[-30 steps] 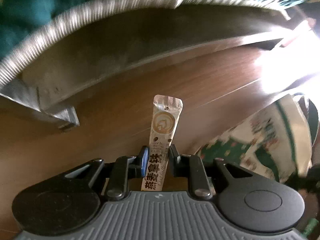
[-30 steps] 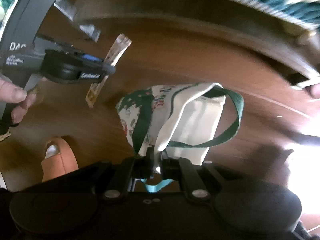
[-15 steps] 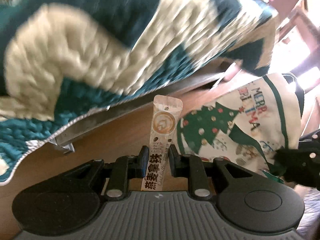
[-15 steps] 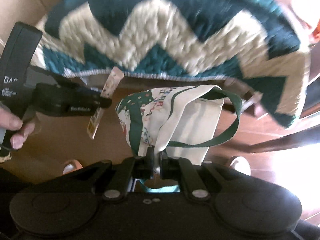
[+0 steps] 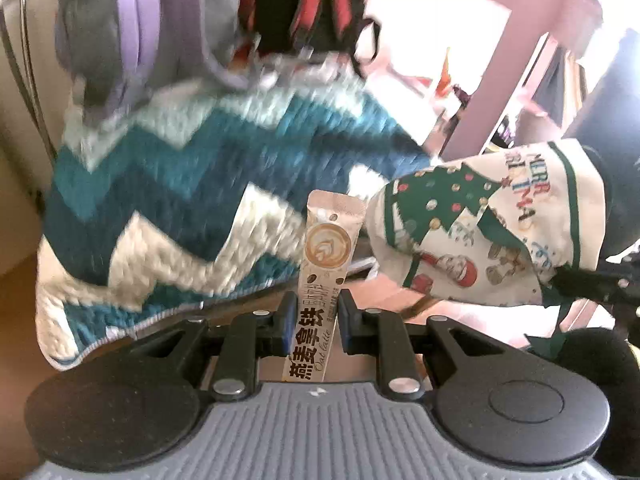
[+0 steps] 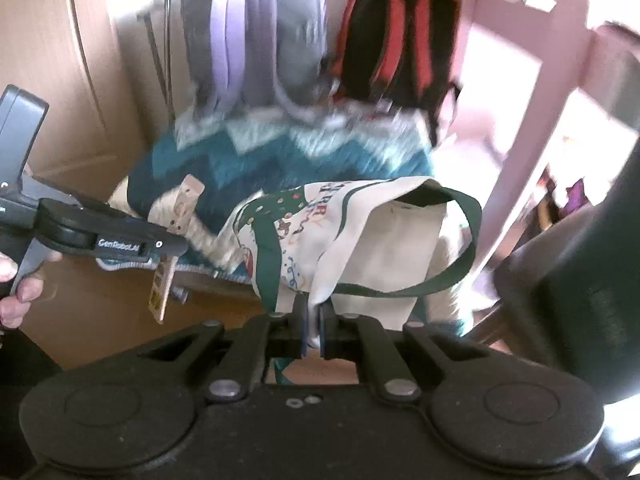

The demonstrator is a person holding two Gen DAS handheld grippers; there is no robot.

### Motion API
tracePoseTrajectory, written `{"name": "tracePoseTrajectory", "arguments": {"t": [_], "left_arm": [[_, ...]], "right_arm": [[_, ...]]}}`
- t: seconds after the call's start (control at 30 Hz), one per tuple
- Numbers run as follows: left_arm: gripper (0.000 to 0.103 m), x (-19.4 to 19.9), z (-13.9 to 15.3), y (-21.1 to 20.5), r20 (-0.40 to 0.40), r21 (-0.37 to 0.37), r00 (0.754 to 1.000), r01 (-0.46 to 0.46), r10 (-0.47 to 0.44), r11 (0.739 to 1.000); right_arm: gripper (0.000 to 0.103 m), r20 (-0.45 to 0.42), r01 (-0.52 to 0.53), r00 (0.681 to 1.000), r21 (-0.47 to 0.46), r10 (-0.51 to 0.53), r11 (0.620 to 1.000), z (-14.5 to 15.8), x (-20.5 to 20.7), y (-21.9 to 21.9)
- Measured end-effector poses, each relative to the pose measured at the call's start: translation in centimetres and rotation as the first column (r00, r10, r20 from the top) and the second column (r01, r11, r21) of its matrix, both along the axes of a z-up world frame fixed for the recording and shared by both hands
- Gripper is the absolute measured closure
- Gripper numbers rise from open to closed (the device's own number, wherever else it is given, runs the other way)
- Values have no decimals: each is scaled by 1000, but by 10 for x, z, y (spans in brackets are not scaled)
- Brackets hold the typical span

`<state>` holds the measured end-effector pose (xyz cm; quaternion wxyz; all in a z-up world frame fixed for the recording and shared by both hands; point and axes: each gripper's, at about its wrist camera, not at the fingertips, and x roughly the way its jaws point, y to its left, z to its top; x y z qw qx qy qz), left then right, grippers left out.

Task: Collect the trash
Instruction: 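Lift and carry the snack stick and Christmas tote bag over the teal bin with both tools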

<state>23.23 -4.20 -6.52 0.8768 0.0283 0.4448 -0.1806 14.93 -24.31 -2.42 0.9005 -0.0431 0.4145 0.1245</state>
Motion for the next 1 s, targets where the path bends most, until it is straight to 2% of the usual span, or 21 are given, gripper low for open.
{"name": "tracePoseTrajectory", "arguments": {"t": [0.17, 0.3, 0.57, 0.8, 1.0], "left_arm": [[82, -25, 59, -37, 98, 2, 995, 30, -30, 1000], [82, -36, 100, -71, 167, 2, 983, 70, -70, 998], [82, -47, 182, -145, 293, -43, 944, 169, -149, 985], [82, -46, 254, -228, 392, -66, 890, 278, -231, 958], [82, -34, 291, -304, 422, -104, 860, 361, -287, 927]], "right_arm": [[99, 119, 3, 993, -21, -1, 1000, 58, -20, -37], [99, 213, 21, 977, -75, -4, 997, 99, -31, -62], [99, 398, 127, 914, -107, -74, 986, 178, -49, -125], [99, 466, 274, 863, -105, -196, 956, 226, -53, -193], [99, 478, 388, 833, -144, -279, 910, 238, -53, -245]]}}
